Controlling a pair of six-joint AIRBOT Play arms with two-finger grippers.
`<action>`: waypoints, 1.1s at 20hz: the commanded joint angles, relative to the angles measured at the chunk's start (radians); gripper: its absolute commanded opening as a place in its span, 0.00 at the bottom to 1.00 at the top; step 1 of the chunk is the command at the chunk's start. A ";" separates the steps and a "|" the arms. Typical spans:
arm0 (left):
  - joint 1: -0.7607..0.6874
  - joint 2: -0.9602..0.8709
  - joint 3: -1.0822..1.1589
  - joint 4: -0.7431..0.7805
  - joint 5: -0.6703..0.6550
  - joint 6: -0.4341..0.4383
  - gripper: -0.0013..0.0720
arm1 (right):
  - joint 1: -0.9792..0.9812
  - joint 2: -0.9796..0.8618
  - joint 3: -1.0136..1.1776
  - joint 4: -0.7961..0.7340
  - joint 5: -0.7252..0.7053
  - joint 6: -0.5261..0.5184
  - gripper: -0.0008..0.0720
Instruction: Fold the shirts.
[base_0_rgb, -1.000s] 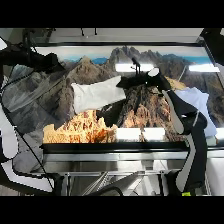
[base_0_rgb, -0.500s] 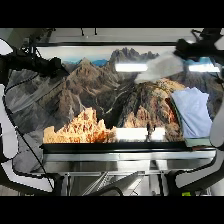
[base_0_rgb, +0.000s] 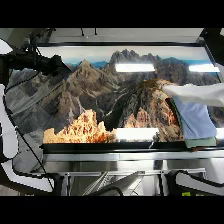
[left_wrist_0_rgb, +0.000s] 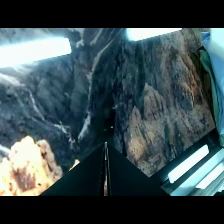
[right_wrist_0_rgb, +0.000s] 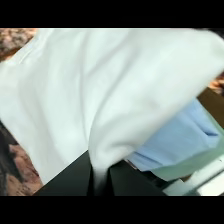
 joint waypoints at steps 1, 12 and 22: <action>0.000 0.001 0.000 -0.003 -0.008 0.025 0.04 | -0.093 0.125 -0.077 -0.068 0.074 -0.001 0.04; 0.001 0.001 0.000 0.000 -0.159 0.026 0.04 | -0.153 0.253 -0.805 -0.091 -0.144 -0.063 0.16; 0.001 0.001 0.000 -0.003 -0.147 0.068 0.04 | -0.153 0.234 -0.508 -0.168 -0.116 -0.099 0.86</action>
